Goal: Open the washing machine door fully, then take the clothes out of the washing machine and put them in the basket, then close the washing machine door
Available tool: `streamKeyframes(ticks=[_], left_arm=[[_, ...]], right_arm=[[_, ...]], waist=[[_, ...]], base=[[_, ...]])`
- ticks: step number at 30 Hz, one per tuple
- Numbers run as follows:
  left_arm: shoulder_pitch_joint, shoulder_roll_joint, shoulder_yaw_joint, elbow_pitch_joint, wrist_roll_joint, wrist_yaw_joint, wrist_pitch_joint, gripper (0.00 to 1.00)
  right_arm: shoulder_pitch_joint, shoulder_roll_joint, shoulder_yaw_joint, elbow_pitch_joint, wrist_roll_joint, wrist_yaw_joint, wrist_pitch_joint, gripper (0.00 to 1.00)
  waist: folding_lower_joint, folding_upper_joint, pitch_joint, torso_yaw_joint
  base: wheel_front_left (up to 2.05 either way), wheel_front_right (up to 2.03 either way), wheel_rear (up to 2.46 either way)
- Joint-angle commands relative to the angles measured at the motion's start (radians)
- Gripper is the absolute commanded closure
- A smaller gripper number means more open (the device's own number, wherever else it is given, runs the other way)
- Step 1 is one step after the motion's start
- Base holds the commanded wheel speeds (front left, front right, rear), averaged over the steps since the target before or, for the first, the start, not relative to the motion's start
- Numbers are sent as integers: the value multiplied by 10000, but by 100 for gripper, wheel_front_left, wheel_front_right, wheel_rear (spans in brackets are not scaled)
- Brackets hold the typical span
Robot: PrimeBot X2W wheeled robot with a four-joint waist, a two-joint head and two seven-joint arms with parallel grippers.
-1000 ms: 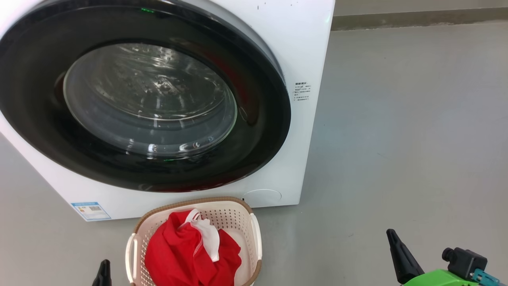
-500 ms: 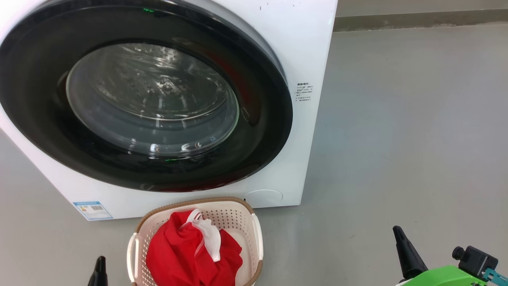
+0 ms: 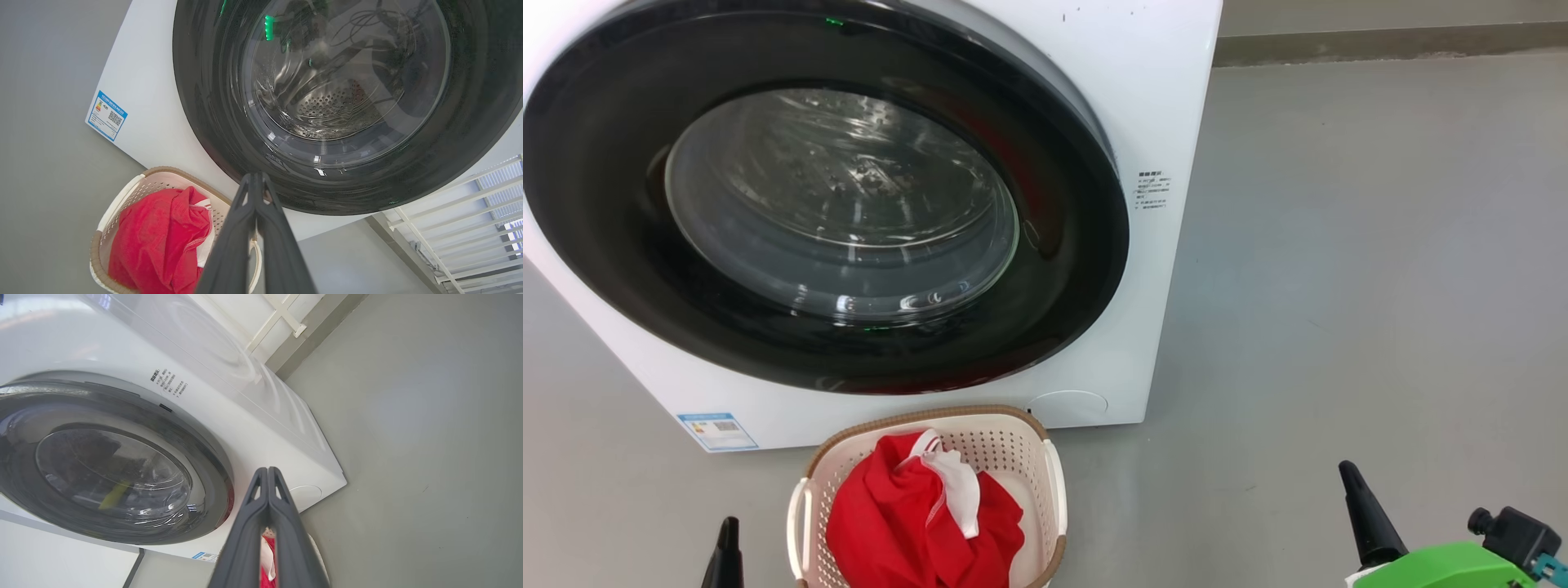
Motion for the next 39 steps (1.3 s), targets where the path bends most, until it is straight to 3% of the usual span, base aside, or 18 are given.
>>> streamKeyframes(ticks=[1,39], left_arm=[[-486,92,272,-196,-273,-16,66,100],[-1121,-106,738,-170,-3887,-25,1164,100]], right_arm=[[-393,-19,-10,-297,400,-11,58,100],[-668,189,-633,-589,4151,-18,1183,100]], waist=[[-1,0,-3,8],[-1,0,-72,178]], base=[[0,0,0],[0,0,0]])
